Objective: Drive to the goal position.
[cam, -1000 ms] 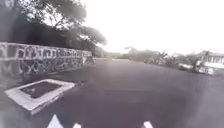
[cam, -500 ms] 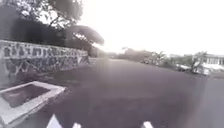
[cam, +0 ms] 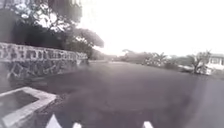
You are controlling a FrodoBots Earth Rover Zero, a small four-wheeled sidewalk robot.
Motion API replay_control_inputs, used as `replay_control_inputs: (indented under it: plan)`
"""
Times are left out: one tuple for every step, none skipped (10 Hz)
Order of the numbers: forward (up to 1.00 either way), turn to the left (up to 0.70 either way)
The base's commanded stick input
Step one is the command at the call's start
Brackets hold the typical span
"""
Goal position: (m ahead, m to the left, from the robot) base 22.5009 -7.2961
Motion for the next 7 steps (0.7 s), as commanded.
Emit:
replay_control_inputs:
  plan:
    - [0.7,0.0]
    - [0.7,0.0]
    - [0.7,0.0]
    - [0.7,0.0]
    - [0.7,0.0]
    - [0.7,0.0]
    - [0.7,0.0]
